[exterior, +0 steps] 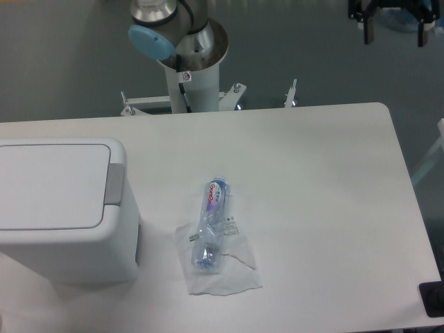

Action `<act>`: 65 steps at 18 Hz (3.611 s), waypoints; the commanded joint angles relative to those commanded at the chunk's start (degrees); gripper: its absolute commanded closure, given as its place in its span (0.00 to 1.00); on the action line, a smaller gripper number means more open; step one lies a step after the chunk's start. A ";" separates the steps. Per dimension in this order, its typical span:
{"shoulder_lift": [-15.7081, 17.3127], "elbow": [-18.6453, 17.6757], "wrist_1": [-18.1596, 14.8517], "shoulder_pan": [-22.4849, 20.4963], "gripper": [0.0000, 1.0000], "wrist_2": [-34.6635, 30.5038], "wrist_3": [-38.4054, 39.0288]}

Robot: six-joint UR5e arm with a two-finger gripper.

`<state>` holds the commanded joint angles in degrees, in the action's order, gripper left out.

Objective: Open the trash can
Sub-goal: 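Move the open gripper down toward the table above the plastic bag, then move the gripper toward the white trash can lid edge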

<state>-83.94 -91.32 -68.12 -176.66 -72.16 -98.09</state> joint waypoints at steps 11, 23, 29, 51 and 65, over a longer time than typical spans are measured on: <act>0.26 -1.49 -0.18 3.06 0.00 3.16 5.59; 0.97 -3.52 0.62 16.25 0.00 3.08 47.86; -0.70 -3.61 2.99 24.25 0.00 3.16 68.54; -8.70 -1.41 9.84 37.88 0.00 3.16 88.67; -11.95 -0.61 10.90 43.59 0.00 2.99 91.76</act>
<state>-95.89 -91.93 -57.22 -133.07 -69.17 -6.33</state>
